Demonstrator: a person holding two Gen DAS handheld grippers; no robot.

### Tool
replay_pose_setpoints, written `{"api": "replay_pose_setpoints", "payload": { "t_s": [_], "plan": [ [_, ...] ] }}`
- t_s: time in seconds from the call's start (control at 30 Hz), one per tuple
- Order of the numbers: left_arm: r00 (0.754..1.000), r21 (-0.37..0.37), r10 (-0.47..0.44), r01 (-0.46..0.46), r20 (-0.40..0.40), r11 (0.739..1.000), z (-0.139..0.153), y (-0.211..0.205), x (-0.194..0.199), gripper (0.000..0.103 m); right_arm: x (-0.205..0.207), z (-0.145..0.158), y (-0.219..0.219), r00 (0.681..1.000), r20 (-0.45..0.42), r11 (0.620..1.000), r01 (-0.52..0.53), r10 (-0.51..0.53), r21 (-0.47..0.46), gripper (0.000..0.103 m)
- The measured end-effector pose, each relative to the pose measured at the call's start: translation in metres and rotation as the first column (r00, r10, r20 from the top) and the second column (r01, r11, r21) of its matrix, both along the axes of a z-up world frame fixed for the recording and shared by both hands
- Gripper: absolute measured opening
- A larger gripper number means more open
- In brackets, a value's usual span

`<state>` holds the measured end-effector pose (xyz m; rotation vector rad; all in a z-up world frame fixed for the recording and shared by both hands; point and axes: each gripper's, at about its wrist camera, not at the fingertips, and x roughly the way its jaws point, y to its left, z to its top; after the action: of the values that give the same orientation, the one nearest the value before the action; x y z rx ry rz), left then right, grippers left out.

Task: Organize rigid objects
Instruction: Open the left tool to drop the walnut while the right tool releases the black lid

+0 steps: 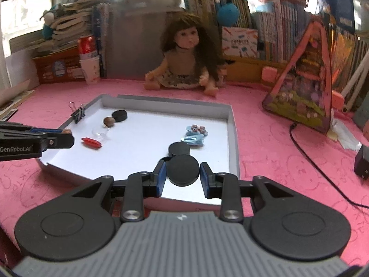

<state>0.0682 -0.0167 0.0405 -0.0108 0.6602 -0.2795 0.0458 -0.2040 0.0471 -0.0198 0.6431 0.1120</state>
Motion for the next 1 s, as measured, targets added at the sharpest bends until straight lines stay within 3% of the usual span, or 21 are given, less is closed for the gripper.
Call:
{"api": "replay_pose_setpoints", "payload": {
  "t_s": [1.0],
  "plan": [
    [0.995, 0.03, 0.059, -0.057, -0.077, 0.998, -0.032, 0.004, 0.032, 0.019, 0.034, -0.025, -0.004, 0.992, -0.119, 0.998, 0.052, -0.048, 0.033, 0.04]
  ]
}}
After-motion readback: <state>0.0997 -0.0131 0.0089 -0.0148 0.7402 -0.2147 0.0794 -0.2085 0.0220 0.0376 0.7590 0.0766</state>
